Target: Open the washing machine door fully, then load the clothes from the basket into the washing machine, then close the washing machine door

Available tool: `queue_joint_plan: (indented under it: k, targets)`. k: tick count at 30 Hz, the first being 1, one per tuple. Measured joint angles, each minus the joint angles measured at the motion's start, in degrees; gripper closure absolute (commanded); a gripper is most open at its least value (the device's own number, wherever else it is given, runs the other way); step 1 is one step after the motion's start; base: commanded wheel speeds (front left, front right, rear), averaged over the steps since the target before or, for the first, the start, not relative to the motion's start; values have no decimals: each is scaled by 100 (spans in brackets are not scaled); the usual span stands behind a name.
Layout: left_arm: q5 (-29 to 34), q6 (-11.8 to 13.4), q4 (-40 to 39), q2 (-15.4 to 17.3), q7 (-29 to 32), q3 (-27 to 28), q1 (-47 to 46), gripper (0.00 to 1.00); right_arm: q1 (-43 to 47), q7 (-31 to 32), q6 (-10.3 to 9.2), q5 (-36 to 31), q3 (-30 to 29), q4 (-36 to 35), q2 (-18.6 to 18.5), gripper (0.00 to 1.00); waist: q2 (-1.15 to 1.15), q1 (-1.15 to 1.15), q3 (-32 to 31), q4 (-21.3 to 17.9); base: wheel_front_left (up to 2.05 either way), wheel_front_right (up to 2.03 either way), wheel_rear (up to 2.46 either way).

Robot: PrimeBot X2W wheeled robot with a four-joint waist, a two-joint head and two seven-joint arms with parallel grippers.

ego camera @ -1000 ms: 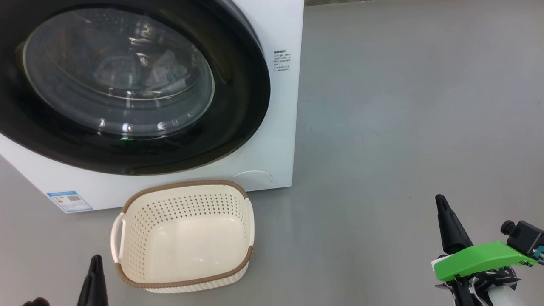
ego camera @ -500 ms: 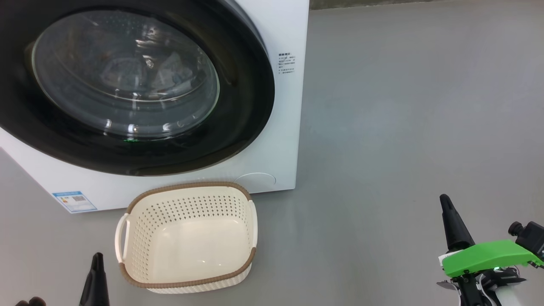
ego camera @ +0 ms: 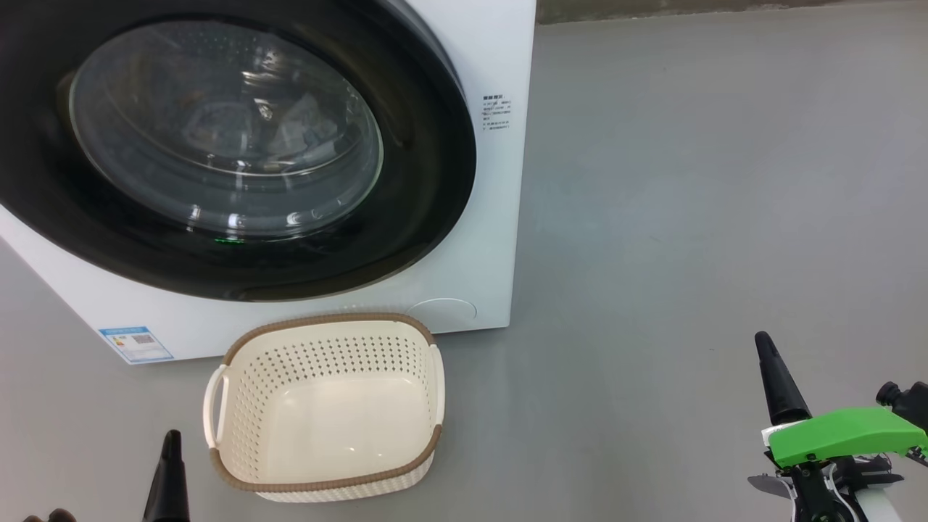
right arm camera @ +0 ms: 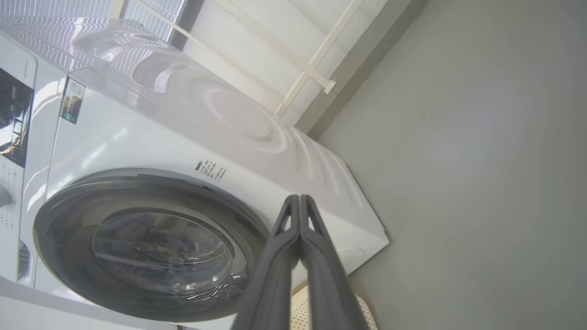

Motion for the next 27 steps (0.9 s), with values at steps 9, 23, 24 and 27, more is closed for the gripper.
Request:
queue_joint_plan:
  k: [9,23,24,27]
  targets:
    - [-579,0,5,-34,178,15,-82,100,1,153,-1,561,-91,-30,31,100,0,0,-42,48,0,0,0]
    - [-1330,0,5,-87,394,33,-112,100,2,375,-1,1192,-248,-64,90,100,0,0,-96,110,0,0,0]
    - [-1401,0,5,-90,402,34,-127,100,3,394,-1,1268,-257,-64,93,100,0,0,-100,115,0,0,0]
    - [-1600,0,5,-97,447,40,-183,100,3,445,-1,1391,-291,-69,115,100,0,0,-112,129,0,0,0]
